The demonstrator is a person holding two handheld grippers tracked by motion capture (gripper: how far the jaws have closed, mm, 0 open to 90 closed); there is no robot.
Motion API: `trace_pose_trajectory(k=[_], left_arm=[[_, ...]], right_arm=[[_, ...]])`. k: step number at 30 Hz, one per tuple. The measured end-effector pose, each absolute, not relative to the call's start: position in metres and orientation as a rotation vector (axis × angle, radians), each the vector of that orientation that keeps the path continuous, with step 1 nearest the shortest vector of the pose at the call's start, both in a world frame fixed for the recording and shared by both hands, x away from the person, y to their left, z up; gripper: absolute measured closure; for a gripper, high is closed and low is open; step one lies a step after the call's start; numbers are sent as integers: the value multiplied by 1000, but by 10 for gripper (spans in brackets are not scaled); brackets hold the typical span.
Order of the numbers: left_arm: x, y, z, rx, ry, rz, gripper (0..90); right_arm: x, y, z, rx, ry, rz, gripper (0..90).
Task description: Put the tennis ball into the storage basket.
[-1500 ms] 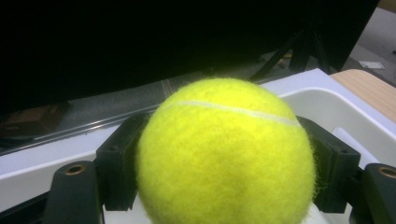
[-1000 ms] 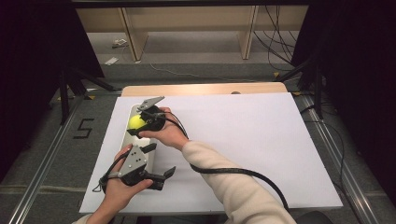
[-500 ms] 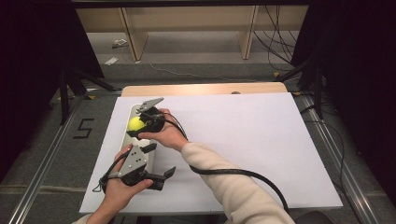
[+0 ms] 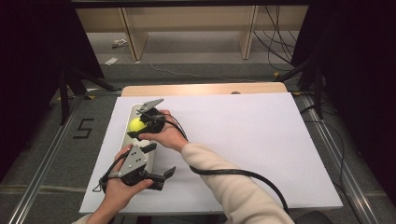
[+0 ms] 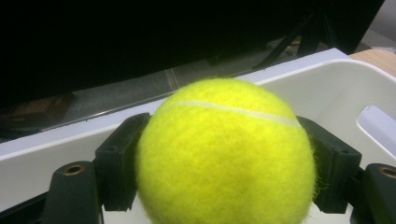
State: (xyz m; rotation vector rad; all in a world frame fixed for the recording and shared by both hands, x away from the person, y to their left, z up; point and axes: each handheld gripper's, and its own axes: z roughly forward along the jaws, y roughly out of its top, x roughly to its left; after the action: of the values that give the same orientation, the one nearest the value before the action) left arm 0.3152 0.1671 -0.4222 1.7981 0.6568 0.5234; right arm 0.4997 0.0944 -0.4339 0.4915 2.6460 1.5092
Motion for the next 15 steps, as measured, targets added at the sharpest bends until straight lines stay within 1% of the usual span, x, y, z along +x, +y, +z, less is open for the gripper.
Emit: trace_pose_trajectory(k=[5, 6, 8, 15], left_arm=[[315, 167, -422, 1797, 658, 522, 12], [315, 167, -422, 1798, 657, 523, 11], [315, 167, -422, 1799, 657, 522, 12], [316, 167, -422, 1800, 656, 523, 12]], right_arm=[[502, 93, -435, 503, 2642, 1510, 248], [502, 92, -435, 515, 2639, 1518, 229], [503, 91, -435, 538, 2614, 1540, 158], [506, 87, -430, 539, 2600, 1560, 156]])
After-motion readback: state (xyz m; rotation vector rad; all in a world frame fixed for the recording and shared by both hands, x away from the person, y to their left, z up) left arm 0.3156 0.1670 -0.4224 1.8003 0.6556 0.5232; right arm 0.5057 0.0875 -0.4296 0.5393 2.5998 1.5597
